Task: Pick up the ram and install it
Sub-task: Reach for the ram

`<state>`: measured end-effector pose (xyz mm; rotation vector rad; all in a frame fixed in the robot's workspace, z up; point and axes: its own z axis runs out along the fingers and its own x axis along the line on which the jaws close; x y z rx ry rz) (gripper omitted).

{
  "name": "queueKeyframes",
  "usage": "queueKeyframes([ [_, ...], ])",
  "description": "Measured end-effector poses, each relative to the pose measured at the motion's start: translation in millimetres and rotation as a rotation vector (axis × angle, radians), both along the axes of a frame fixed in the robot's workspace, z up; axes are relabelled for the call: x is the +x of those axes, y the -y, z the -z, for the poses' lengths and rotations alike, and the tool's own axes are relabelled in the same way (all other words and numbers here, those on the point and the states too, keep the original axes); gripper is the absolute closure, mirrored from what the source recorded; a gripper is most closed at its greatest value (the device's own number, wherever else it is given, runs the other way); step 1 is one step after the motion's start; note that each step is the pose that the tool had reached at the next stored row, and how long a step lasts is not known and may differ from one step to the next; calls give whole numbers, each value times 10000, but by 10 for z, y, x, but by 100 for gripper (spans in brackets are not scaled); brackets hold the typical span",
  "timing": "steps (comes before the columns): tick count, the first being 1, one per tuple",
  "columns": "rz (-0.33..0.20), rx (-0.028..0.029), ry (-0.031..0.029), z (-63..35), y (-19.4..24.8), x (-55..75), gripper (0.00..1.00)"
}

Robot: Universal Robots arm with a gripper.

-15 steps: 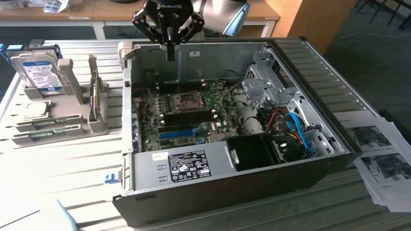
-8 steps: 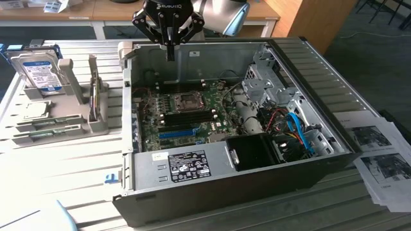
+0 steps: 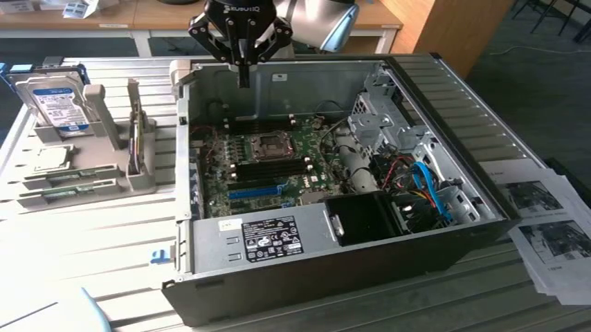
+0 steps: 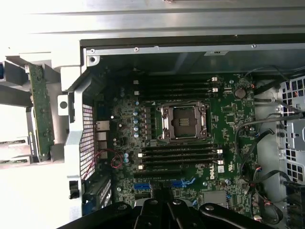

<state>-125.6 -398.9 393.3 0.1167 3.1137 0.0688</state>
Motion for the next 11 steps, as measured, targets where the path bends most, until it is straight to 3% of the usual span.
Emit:
queueKeyframes([
  [11, -1, 0, 0, 2, 0, -297, 91],
])
